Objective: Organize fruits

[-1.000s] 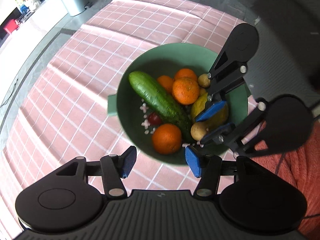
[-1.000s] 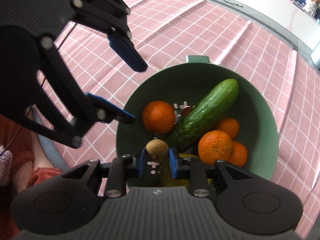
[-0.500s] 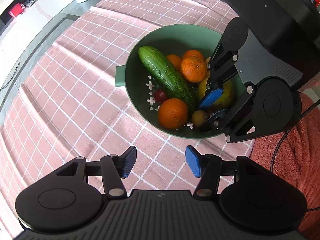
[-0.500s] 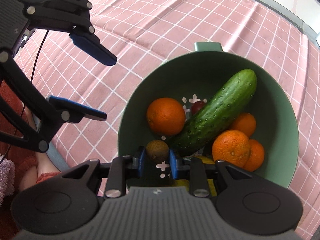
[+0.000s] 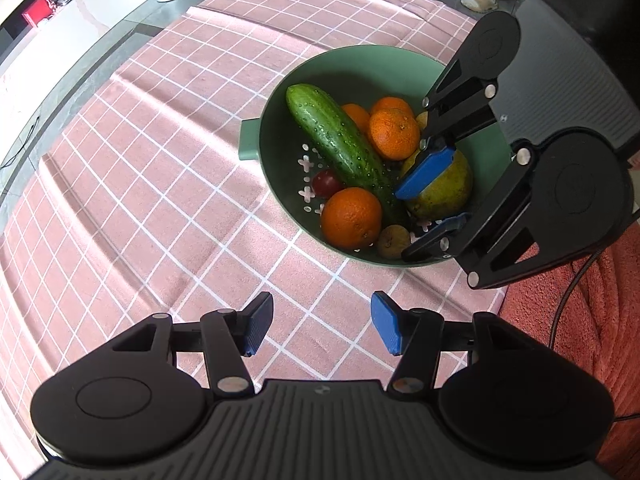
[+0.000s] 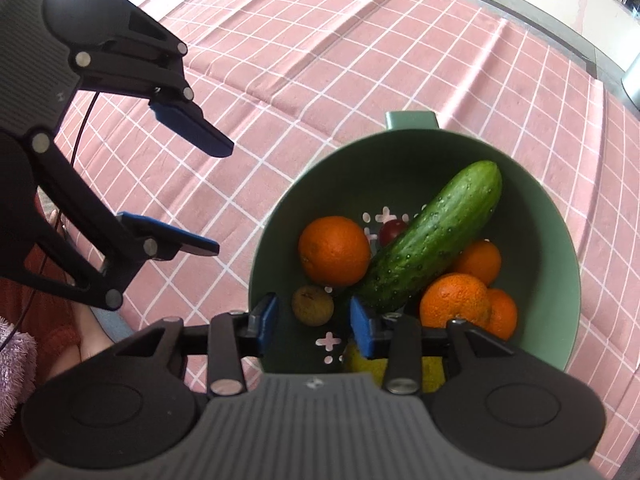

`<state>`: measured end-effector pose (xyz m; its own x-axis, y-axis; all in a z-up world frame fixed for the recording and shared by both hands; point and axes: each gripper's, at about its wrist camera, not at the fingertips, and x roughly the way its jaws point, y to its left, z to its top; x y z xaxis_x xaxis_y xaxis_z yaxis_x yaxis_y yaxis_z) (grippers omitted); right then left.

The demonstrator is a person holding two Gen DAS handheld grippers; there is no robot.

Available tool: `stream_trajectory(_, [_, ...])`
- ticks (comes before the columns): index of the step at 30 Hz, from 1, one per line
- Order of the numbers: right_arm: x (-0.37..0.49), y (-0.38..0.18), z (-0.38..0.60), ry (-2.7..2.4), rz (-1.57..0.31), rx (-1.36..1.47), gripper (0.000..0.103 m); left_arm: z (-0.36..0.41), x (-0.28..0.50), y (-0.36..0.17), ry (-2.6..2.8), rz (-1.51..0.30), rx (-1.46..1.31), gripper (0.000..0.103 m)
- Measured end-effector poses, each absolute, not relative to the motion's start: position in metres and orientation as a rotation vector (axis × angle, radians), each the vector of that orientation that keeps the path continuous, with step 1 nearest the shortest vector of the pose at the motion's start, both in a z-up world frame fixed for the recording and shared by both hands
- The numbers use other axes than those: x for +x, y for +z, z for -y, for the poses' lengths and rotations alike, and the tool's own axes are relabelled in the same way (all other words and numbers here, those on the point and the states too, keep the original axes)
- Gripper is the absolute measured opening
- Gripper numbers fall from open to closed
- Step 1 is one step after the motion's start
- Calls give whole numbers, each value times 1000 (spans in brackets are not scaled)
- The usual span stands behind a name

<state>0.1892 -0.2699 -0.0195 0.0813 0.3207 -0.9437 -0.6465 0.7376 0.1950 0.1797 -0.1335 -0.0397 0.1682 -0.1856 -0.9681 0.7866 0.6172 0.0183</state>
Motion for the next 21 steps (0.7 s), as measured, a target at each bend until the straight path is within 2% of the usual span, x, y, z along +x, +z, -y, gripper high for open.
stream_trajectory(10, [185,4,275,693,-1266,-271,59,129,175,-29,-742,-1193,589,66])
stream_trajectory(12, [182,11,277,679,-1249,-263,67,126,173,-27,-737,-1192,576,66])
stream_trajectory(21, [155,23,267,691,-1238,-259,69,120,158,-24,-719,-1221,577,66])
